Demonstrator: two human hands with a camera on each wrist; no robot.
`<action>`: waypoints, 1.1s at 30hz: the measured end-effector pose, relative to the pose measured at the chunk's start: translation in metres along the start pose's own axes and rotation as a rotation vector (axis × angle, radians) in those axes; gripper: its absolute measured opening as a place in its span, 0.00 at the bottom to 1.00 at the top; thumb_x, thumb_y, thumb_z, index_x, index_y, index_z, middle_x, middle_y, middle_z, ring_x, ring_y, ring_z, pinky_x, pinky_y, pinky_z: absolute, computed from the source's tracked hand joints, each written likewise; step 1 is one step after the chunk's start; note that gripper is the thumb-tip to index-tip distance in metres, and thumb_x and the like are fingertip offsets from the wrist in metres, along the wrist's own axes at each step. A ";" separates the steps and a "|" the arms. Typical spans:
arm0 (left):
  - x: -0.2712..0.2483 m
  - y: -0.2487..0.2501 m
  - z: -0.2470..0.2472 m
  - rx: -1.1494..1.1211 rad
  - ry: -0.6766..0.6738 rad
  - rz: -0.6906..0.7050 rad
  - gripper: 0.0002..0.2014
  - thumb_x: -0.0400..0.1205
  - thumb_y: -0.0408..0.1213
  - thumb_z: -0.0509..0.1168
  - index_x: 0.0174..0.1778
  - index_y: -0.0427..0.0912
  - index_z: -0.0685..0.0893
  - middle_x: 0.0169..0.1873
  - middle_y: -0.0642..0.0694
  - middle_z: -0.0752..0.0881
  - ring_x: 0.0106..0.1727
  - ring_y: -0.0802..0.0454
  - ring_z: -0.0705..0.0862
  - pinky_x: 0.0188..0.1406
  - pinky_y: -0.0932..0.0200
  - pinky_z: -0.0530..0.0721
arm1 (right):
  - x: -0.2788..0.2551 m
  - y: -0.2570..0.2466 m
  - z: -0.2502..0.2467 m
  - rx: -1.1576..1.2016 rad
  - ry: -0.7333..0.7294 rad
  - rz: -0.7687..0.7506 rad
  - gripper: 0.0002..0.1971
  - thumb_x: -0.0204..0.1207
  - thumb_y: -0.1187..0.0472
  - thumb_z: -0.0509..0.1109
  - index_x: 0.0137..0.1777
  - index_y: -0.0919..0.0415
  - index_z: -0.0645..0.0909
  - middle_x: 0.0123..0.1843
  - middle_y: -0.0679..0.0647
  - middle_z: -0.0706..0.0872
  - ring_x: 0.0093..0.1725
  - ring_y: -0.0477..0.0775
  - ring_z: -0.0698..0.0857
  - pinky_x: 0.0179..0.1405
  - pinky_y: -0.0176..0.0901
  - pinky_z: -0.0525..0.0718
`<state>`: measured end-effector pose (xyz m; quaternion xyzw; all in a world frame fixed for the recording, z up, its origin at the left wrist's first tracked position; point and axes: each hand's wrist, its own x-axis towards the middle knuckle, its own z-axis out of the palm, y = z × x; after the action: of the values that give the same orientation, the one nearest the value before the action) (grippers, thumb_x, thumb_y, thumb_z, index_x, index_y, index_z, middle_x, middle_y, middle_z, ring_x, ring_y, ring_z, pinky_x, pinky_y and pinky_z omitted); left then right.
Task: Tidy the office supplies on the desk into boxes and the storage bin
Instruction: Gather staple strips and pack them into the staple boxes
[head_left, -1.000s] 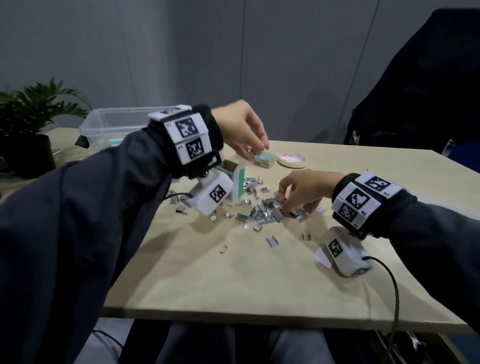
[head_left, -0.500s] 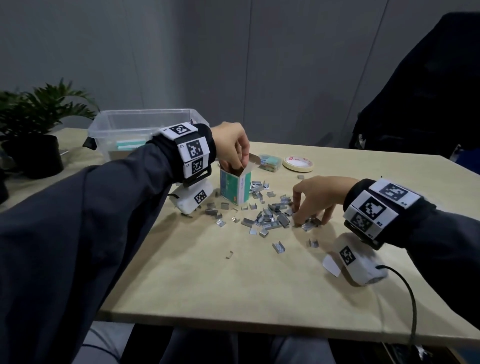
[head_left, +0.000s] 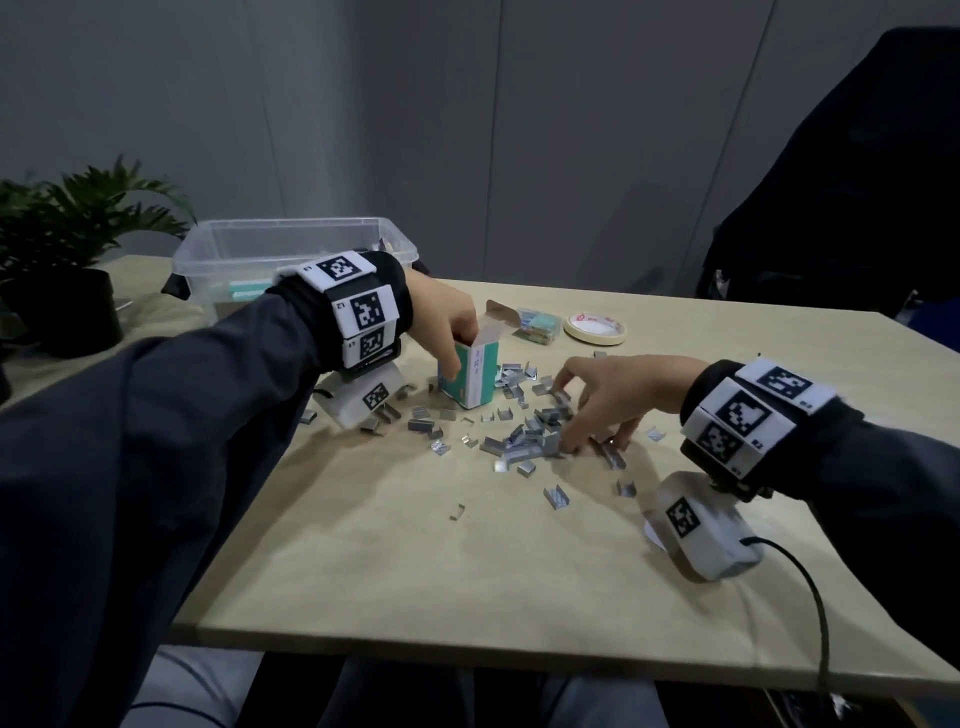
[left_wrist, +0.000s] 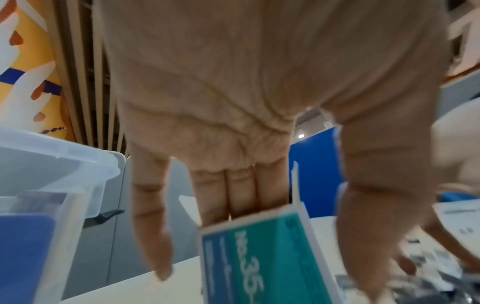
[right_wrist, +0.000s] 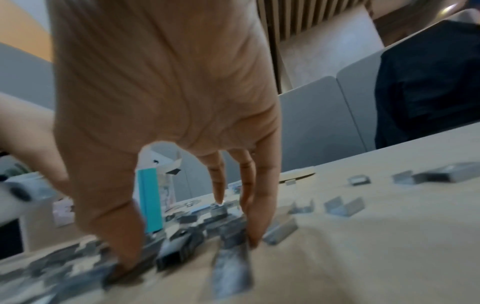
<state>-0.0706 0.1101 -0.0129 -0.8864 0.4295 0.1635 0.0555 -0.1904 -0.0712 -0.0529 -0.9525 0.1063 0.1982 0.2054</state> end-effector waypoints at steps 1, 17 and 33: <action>0.002 -0.001 0.002 0.024 0.017 0.003 0.19 0.79 0.39 0.72 0.65 0.38 0.84 0.57 0.46 0.88 0.58 0.47 0.85 0.64 0.48 0.82 | 0.002 -0.004 0.002 -0.011 -0.014 -0.016 0.38 0.66 0.50 0.84 0.71 0.48 0.67 0.58 0.55 0.81 0.44 0.55 0.89 0.41 0.43 0.91; 0.007 0.001 0.027 0.002 0.323 0.056 0.15 0.79 0.28 0.68 0.62 0.34 0.83 0.60 0.42 0.86 0.60 0.45 0.82 0.61 0.49 0.81 | 0.015 -0.010 0.008 -0.098 0.165 -0.183 0.06 0.72 0.64 0.79 0.46 0.57 0.86 0.38 0.54 0.89 0.31 0.50 0.89 0.26 0.33 0.83; -0.049 -0.044 0.010 -0.084 0.313 -0.259 0.06 0.78 0.37 0.72 0.40 0.38 0.88 0.31 0.46 0.87 0.28 0.55 0.82 0.24 0.68 0.79 | 0.003 -0.059 -0.064 -0.011 0.443 -0.461 0.09 0.68 0.66 0.82 0.46 0.59 0.87 0.41 0.54 0.89 0.35 0.48 0.90 0.26 0.31 0.84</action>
<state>-0.0670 0.1759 -0.0074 -0.9504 0.3080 0.0328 -0.0282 -0.1491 -0.0461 0.0196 -0.9725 -0.0711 -0.0653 0.2118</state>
